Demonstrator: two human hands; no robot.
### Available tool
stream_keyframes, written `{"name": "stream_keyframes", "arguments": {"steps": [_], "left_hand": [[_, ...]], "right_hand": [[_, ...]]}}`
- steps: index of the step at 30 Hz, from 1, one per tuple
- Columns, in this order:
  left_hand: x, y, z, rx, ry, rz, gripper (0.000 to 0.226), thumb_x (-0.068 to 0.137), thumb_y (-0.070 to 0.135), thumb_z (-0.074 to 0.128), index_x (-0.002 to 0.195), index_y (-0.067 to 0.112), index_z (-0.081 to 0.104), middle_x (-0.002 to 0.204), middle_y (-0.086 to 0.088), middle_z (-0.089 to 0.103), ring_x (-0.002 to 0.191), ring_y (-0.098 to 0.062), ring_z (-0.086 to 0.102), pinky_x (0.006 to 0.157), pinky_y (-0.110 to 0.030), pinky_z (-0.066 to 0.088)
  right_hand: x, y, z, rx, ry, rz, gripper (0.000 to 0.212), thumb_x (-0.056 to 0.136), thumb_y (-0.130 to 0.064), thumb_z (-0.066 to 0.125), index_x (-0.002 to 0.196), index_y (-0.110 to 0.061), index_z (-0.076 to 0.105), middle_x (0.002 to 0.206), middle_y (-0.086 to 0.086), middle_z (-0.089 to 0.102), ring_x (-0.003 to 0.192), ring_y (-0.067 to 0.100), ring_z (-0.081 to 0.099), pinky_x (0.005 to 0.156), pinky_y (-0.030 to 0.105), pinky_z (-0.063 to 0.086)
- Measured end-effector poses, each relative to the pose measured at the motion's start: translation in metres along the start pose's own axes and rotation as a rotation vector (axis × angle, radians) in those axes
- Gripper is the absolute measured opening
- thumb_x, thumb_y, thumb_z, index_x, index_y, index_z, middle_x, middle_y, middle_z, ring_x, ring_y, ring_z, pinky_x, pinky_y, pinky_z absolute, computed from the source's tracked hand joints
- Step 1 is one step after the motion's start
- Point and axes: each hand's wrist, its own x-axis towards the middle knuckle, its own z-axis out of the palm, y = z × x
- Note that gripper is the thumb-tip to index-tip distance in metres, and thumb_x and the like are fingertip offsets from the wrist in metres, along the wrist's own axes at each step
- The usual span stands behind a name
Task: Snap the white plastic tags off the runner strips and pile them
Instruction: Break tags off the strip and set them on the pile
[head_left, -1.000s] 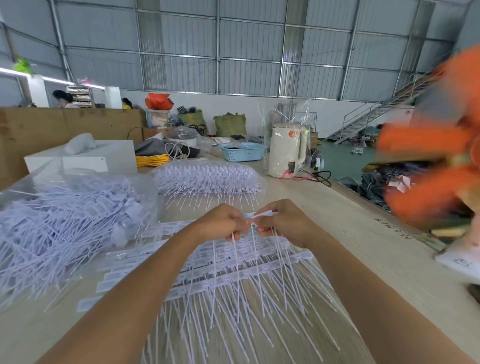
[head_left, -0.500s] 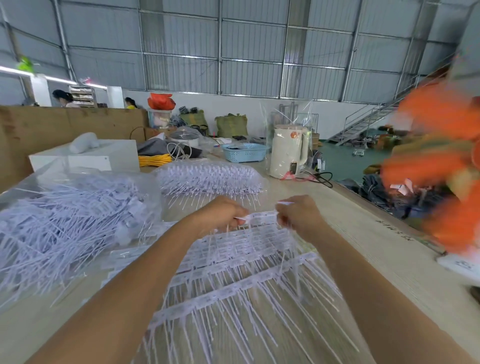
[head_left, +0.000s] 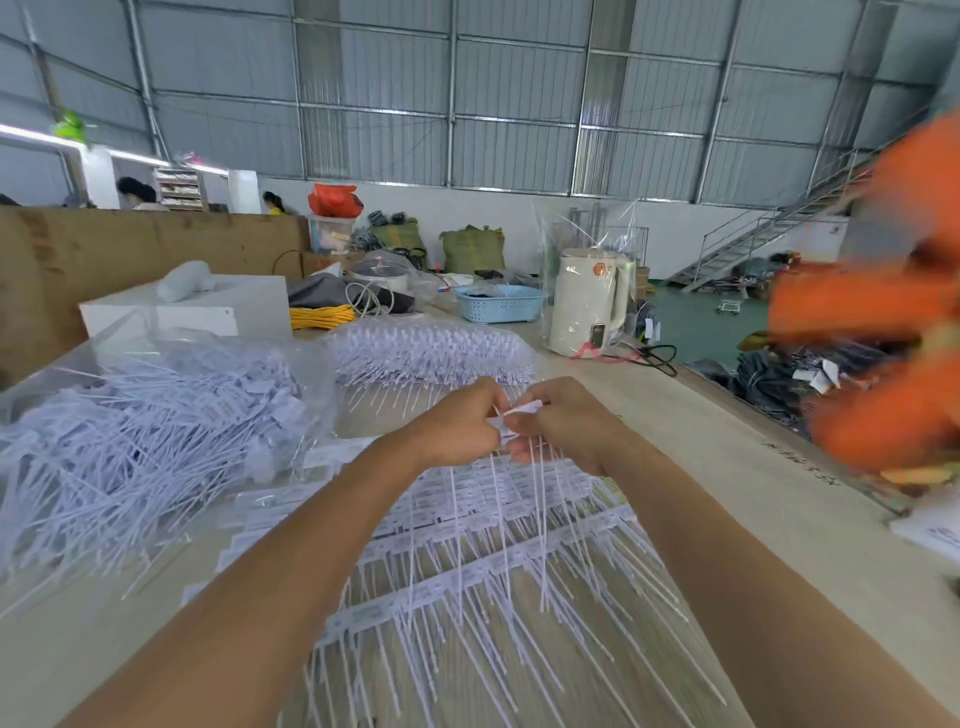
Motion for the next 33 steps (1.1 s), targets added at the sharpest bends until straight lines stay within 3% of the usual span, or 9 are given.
{"name": "stream_keyframes", "arguments": {"steps": [2,5,13,18,20,22,25,29,33], "left_hand": [[-0.001,-0.003,-0.003,0.004,0.042,-0.017,0.023,0.084,0.012,0.061,0.102,0.02,0.048,0.095,0.0,0.054,0.079,-0.014,0.054,0.063,-0.026,0.042],[-0.002,-0.01,-0.009,0.106,0.048,-0.048,0.014,0.087,0.031,0.063,0.081,0.02,0.06,0.082,-0.002,0.06,0.081,-0.021,0.055,0.08,-0.036,0.041],[-0.008,-0.016,-0.006,-0.13,0.125,-0.062,0.037,0.094,0.028,0.056,0.059,0.014,0.058,0.058,-0.002,0.049,0.053,-0.014,0.042,0.057,-0.025,0.032],[-0.004,-0.015,-0.005,-0.319,0.117,-0.135,0.022,0.092,0.022,0.059,0.073,0.013,0.067,0.073,-0.007,0.06,0.07,-0.016,0.053,0.069,-0.026,0.041],[-0.001,-0.014,-0.005,-0.402,0.113,-0.154,0.019,0.09,0.018,0.061,0.073,0.012,0.067,0.07,0.0,0.062,0.07,-0.012,0.056,0.074,-0.025,0.043],[0.001,-0.012,-0.007,-0.427,0.109,-0.194,0.02,0.088,0.016,0.062,0.069,0.013,0.064,0.061,0.005,0.061,0.06,-0.007,0.055,0.061,-0.019,0.042],[0.0,-0.005,-0.014,-0.374,0.102,-0.239,0.023,0.087,0.017,0.063,0.066,0.01,0.061,0.042,0.012,0.055,0.039,0.001,0.05,0.043,-0.012,0.037],[-0.008,0.003,-0.025,-0.232,0.102,-0.191,0.023,0.09,0.019,0.06,0.087,-0.003,0.067,0.076,-0.006,0.064,0.071,-0.015,0.059,0.071,-0.024,0.046],[-0.012,0.011,-0.029,-0.038,0.055,-0.112,0.02,0.087,-0.001,0.051,0.089,0.015,0.064,0.078,-0.002,0.053,0.058,-0.011,0.041,0.05,-0.023,0.028]], "right_hand": [[0.001,0.002,-0.001,0.013,0.04,-0.042,0.01,0.087,0.005,0.06,0.081,-0.003,0.058,0.065,0.012,0.059,0.054,0.02,0.057,0.057,0.03,0.054],[0.003,0.004,-0.005,0.046,0.069,-0.061,0.013,0.086,0.008,0.058,0.084,-0.005,0.058,0.068,0.012,0.058,0.053,0.016,0.054,0.055,0.027,0.054],[0.01,0.01,0.0,0.01,0.029,-0.083,0.014,0.082,0.009,0.064,0.075,-0.002,0.061,0.069,0.015,0.061,0.053,0.017,0.06,0.061,0.033,0.06],[0.014,0.014,0.006,-0.036,0.132,-0.098,0.01,0.079,0.012,0.064,0.088,0.013,0.06,0.072,0.016,0.058,0.058,0.025,0.059,0.062,0.04,0.058],[0.012,0.015,0.01,-0.127,0.208,-0.176,0.007,0.079,0.009,0.065,0.079,0.003,0.061,0.071,0.009,0.058,0.06,0.026,0.061,0.066,0.043,0.058],[0.012,0.017,0.014,-0.295,0.265,-0.291,0.015,0.08,0.004,0.066,0.074,-0.009,0.06,0.071,-0.003,0.056,0.068,0.028,0.064,0.069,0.04,0.056],[0.015,0.022,0.009,-0.357,0.378,-0.331,0.009,0.082,0.002,0.061,0.087,-0.004,0.066,0.081,0.003,0.061,0.074,0.028,0.065,0.068,0.037,0.054],[0.018,0.016,-0.027,0.181,0.509,-0.112,0.014,0.086,0.002,0.063,0.099,-0.003,0.059,0.086,0.014,0.058,0.058,0.018,0.06,0.055,0.025,0.056],[0.011,-0.012,-0.042,0.304,0.399,-0.196,0.004,0.086,0.002,0.063,0.087,0.0,0.059,0.069,0.012,0.055,0.051,0.015,0.057,0.045,0.016,0.049]]}}
